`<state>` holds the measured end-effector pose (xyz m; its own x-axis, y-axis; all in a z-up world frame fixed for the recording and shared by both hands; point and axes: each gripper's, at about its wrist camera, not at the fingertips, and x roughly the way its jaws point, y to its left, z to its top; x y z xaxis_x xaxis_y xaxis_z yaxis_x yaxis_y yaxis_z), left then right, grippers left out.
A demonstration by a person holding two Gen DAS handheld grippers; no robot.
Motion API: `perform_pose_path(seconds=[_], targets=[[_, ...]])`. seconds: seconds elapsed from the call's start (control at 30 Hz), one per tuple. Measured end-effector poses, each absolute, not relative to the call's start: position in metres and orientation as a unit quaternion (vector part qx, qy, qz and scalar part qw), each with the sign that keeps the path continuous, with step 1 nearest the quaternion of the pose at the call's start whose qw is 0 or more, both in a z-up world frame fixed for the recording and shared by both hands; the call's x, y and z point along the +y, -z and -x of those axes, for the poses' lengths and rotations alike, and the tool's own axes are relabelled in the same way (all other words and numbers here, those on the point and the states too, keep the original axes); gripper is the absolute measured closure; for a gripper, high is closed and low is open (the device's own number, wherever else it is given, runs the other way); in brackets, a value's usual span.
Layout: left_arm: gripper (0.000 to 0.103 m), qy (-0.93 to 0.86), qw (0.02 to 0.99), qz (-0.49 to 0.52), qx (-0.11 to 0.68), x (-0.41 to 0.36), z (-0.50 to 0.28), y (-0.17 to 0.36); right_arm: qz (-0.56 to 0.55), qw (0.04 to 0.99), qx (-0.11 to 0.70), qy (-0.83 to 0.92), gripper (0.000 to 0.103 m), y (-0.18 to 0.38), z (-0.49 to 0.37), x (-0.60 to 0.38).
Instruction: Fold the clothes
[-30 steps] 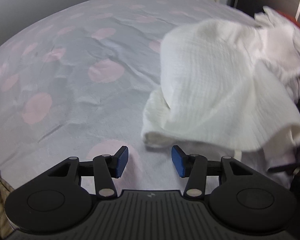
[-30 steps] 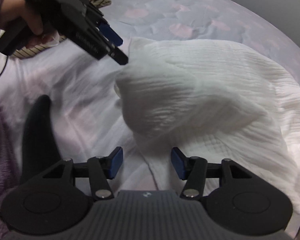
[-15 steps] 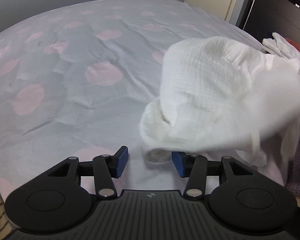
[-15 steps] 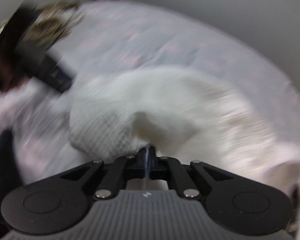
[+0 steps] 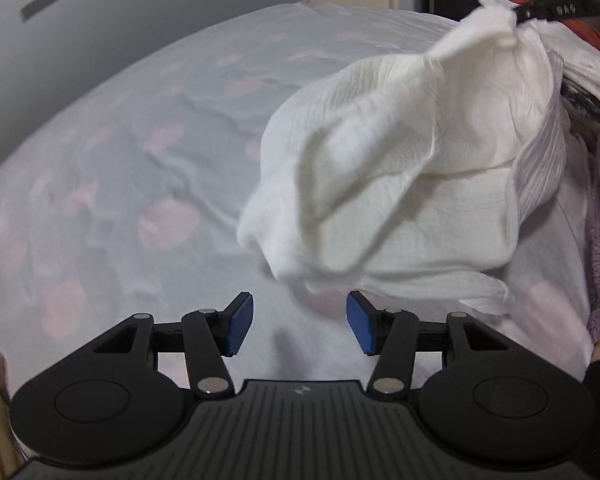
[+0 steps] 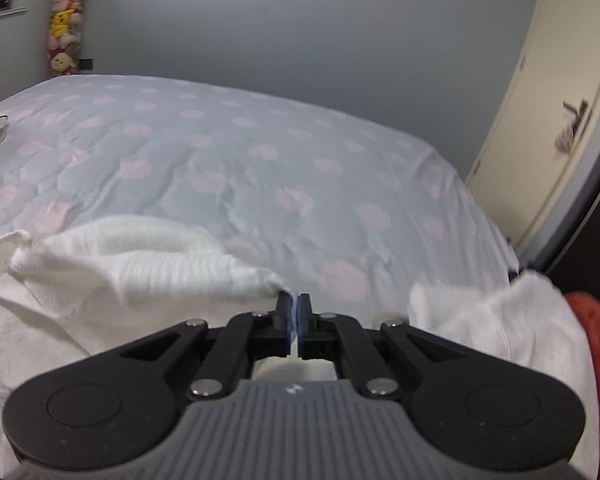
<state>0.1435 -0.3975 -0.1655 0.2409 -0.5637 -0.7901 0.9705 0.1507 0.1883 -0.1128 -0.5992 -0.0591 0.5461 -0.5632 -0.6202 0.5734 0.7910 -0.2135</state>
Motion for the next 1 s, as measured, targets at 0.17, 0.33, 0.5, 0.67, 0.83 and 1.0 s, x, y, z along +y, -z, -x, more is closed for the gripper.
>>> perform_pose_path(seconds=[0.17,0.33,0.5,0.67,0.83,1.0], targets=[[0.053,0.577,0.655,-0.416,0.254,-0.419,-0.161,0.142,-0.039,0.871,0.367,0.326,0.100,0.089,0.129,-0.596],[0.053,0.595,0.597,-0.493,0.215,-0.442,-0.175,0.121,-0.064,0.865,0.378,0.324,0.100,0.110,0.132,-0.598],[0.053,0.609,0.532,-0.558,0.186,-0.461,-0.169,0.123,-0.081,0.863,0.381,0.321,0.100,0.117,0.130,-0.604],[0.054,0.620,0.474,-0.605,0.160,-0.476,-0.157,0.146,-0.086,0.863,0.384,0.317,0.100,0.121,0.126,-0.608],[0.061,0.634,0.431,-0.623,0.154,-0.496,-0.148,0.170,-0.088,0.862,0.389,0.313,0.100,0.127,0.124,-0.609],[0.077,0.644,0.402,-0.628,0.171,-0.508,-0.140,0.182,-0.094,0.860,0.397,0.308,0.100,0.133,0.120,-0.612]])
